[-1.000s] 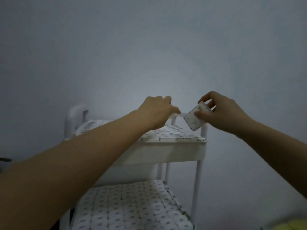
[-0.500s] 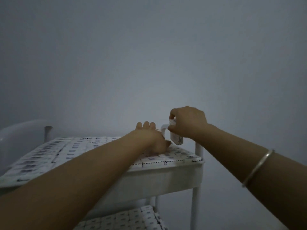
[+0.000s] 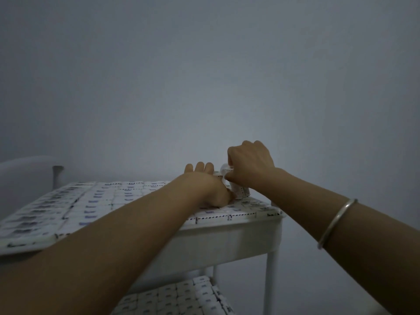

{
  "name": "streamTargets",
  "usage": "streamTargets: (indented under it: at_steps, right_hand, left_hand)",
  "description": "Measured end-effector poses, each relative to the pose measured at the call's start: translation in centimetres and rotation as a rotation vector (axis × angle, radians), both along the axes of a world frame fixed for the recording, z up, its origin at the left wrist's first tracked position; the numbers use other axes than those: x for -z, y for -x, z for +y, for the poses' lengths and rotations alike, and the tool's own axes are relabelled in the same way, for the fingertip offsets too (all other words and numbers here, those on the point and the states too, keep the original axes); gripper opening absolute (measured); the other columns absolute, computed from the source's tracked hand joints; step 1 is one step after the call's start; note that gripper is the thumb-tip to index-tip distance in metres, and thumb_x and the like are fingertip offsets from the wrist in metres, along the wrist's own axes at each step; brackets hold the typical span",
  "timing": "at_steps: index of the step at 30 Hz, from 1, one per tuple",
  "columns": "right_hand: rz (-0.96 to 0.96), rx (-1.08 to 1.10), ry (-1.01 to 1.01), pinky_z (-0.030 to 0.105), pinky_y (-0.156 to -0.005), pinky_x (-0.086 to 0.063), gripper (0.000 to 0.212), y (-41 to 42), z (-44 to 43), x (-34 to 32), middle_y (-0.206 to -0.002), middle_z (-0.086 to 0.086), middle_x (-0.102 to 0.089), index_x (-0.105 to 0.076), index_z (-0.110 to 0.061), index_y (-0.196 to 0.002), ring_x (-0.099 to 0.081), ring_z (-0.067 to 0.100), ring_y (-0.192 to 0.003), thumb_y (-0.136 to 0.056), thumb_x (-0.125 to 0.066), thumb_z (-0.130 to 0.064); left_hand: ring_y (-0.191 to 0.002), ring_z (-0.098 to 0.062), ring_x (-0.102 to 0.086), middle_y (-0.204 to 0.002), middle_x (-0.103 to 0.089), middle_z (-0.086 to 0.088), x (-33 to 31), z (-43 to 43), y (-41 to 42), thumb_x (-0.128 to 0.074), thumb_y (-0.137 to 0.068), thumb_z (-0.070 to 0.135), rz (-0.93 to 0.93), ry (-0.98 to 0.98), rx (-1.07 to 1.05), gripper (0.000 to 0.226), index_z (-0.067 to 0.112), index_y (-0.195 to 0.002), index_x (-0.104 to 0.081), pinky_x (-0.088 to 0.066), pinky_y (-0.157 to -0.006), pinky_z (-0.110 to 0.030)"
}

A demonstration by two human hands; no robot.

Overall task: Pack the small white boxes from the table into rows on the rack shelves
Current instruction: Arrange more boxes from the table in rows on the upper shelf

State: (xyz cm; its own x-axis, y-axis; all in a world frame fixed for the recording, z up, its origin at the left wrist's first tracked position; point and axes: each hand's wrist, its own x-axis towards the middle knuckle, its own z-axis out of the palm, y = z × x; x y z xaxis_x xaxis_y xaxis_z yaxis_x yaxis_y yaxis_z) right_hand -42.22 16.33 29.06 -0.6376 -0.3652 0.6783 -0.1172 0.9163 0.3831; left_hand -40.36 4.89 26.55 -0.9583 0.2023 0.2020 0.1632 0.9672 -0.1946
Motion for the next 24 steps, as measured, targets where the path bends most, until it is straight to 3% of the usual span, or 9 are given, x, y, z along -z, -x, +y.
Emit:
streamTargets:
  at_steps: [4, 7, 10, 13, 16, 24]
  right_hand:
    - [0.066, 0.017, -0.142, 0.030, -0.073, -0.029, 0.031, -0.4, 0.2, 0.5, -0.091, 0.002, -0.063, -0.047, -0.018, -0.089, -0.046, 0.020, -0.085, -0.088, -0.060, -0.045]
    - [0.062, 0.013, -0.240, 0.031, -0.078, -0.029, 0.038, -0.9, 0.4, 0.4, -0.095, 0.002, -0.065, -0.057, -0.015, -0.096, -0.047, 0.021, -0.107, -0.090, -0.056, -0.052]
    - [-0.012, 0.024, -0.274, 0.033, -0.086, -0.035, 0.035, -1.6, 1.2, -0.9, -0.096, -0.001, -0.066, -0.067, -0.015, -0.095, -0.044, 0.021, -0.113, -0.090, -0.051, -0.047]
    - [-0.154, 0.063, -0.329, 0.038, -0.098, -0.039, 0.034, -2.3, 2.0, -2.0, -0.110, -0.001, -0.063, -0.065, -0.019, -0.109, -0.040, 0.022, -0.121, -0.084, -0.058, -0.042]
    - [-0.136, 0.076, -0.420, 0.037, -0.100, -0.039, 0.043, -2.4, 2.0, -1.6, -0.120, 0.001, -0.060, -0.055, -0.018, -0.117, -0.042, 0.022, -0.122, -0.083, -0.067, -0.040]
    - [-0.195, 0.067, -0.332, 0.036, -0.099, -0.040, 0.053, -1.9, 2.2, -1.8, -0.118, -0.001, -0.062, -0.058, -0.018, -0.116, -0.041, 0.020, -0.123, -0.077, -0.075, -0.049]
  left_hand:
    - [-0.145, -0.031, 0.000, -0.158, -0.007, -0.008, 0.0, 0.0, -0.4, -0.022, -0.093, 0.068, -0.009, -0.001, 0.002, 0.072, 0.024, -0.151, -0.024, -0.004, -0.116, -0.048]
    - [-0.146, -0.032, 0.000, -0.159, -0.007, -0.009, 0.0, 0.0, -0.6, -0.023, -0.093, 0.066, 0.002, -0.008, 0.008, 0.072, 0.024, -0.152, -0.022, -0.004, -0.116, -0.048]
    - [-0.146, -0.033, 0.000, -0.159, -0.007, -0.009, 0.1, 0.0, -0.7, -0.025, -0.094, 0.066, 0.017, -0.017, 0.000, 0.073, 0.022, -0.152, -0.020, -0.005, -0.116, -0.048]
    - [-0.146, -0.032, 0.000, -0.160, -0.005, -0.010, 0.0, 0.0, -0.8, -0.026, -0.094, 0.066, 0.015, -0.018, 0.003, 0.074, 0.022, -0.153, -0.018, -0.004, -0.116, -0.048]
    - [-0.147, -0.032, 0.001, -0.160, -0.004, -0.010, -0.1, 0.0, -0.9, -0.027, -0.093, 0.066, 0.007, -0.014, -0.002, 0.076, 0.021, -0.153, -0.016, -0.004, -0.117, -0.048]
    - [-0.146, -0.033, 0.000, -0.160, -0.005, -0.012, -0.2, -0.1, -1.5, -0.026, -0.094, 0.066, -0.013, 0.023, -0.012, 0.076, 0.021, -0.154, -0.015, -0.004, -0.116, -0.048]
